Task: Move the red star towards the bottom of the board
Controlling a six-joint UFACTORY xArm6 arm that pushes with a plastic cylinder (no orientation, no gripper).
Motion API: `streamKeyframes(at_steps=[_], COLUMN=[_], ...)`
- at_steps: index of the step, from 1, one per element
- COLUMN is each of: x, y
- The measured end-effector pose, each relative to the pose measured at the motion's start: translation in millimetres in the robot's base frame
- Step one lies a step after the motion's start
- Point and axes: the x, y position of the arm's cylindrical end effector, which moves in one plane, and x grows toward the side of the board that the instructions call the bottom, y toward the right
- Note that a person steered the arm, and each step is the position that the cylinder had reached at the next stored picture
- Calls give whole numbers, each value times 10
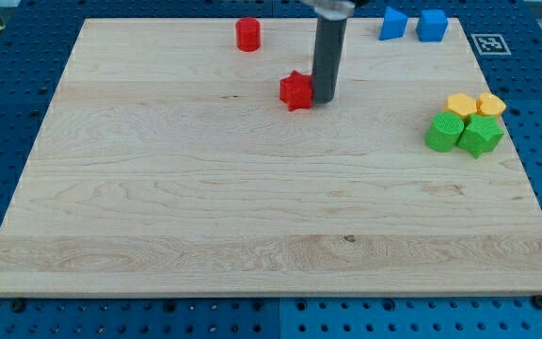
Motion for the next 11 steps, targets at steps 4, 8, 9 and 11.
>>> streamKeyframes(at_steps=[4, 8, 9, 11], x=[-360, 130, 487, 1200], y=[-341, -715, -753, -110])
